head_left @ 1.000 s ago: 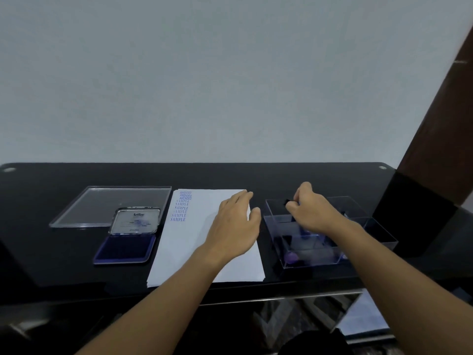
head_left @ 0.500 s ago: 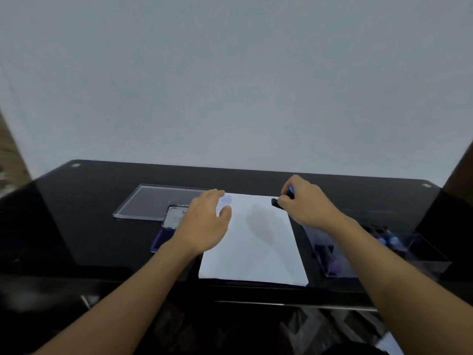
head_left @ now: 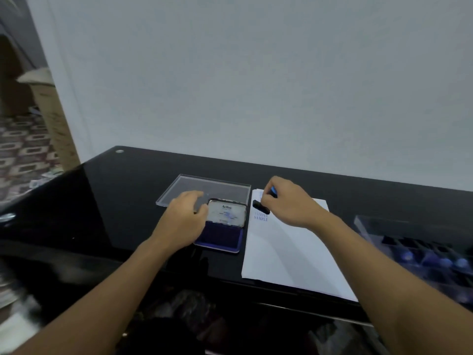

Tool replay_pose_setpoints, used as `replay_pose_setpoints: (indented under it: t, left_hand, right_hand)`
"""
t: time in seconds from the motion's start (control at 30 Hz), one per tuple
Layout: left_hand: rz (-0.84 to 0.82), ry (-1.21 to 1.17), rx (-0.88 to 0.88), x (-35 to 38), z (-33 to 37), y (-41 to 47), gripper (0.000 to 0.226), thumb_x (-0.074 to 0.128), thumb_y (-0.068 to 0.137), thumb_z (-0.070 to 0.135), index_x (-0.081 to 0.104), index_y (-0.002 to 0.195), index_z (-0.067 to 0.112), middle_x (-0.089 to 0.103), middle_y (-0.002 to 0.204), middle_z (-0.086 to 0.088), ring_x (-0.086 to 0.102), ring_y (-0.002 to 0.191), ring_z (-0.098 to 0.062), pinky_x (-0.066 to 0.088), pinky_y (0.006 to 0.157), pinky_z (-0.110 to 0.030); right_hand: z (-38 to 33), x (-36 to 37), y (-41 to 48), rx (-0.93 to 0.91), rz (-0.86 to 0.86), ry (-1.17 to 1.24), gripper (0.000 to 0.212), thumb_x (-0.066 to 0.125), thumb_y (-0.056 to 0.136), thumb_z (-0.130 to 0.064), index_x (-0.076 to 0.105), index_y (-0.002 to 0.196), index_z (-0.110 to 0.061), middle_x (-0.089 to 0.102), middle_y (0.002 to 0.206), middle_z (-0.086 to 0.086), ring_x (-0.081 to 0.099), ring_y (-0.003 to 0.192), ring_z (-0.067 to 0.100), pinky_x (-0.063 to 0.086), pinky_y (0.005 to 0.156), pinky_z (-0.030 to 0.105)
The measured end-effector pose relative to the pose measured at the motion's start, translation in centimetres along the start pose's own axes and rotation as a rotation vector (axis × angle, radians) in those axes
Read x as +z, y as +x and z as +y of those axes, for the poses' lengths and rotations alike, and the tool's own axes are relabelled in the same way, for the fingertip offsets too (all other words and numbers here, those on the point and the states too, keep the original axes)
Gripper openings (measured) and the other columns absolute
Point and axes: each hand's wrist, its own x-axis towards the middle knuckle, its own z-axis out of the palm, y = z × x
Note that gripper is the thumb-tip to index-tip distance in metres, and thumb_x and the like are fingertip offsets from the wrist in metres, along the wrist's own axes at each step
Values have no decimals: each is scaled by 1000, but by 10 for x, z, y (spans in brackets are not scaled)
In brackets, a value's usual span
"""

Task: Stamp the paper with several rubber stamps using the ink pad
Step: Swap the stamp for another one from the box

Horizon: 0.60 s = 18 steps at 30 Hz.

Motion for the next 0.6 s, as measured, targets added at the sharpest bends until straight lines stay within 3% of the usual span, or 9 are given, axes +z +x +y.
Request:
replay_pose_setpoints:
  t: [0.17, 0.27, 0.4, 0.5, 0.6]
  left_hand:
    - [-18, 44, 18, 3, -32, 5, 43, 35, 103, 9, 56, 140, 15, 43, 154, -1, 35, 144, -14, 23, 115, -25]
    - [-48, 113, 16, 7, -51, 9, 44, 36, 104, 12, 51, 145, 16, 37, 159, -2, 29, 147, -16, 19, 119, -27]
    - [-41, 188, 2, 12, -70, 8, 45, 40, 104, 19, 45, 149, 19, 32, 161, -3, 25, 149, -18, 20, 123, -43]
    - [-34, 266, 19, 17, -74, 4, 47, 39, 105, 23, 42, 151, 22, 30, 162, 1, 23, 150, -16, 15, 123, -42]
    - [-7, 292, 25, 19, -73, 1, 47, 38, 105, 26, 41, 151, 22, 29, 163, 1, 23, 150, -15, 15, 122, -42]
  right_hand:
    - [-14, 27, 15, -54, -86, 2, 8, 52, 94, -22, 55, 91, -15, 64, 88, 1, 54, 69, 13, 44, 59, 24]
    - [-24, 45, 23, -78, -139, -8, 8, 50, 94, -21, 56, 91, -16, 61, 87, -4, 52, 70, 10, 41, 59, 23]
    - [-37, 67, 31, -100, -228, -46, 13, 45, 96, -23, 54, 90, -16, 61, 88, -3, 55, 79, 15, 43, 67, 28]
    - [-44, 77, 37, -107, -250, -74, 18, 42, 98, -25, 53, 96, -13, 63, 93, 3, 59, 86, 23, 46, 71, 33]
    - [-48, 83, 43, -116, -264, -103, 13, 44, 98, -25, 52, 96, -15, 60, 90, 1, 56, 79, 17, 43, 65, 30]
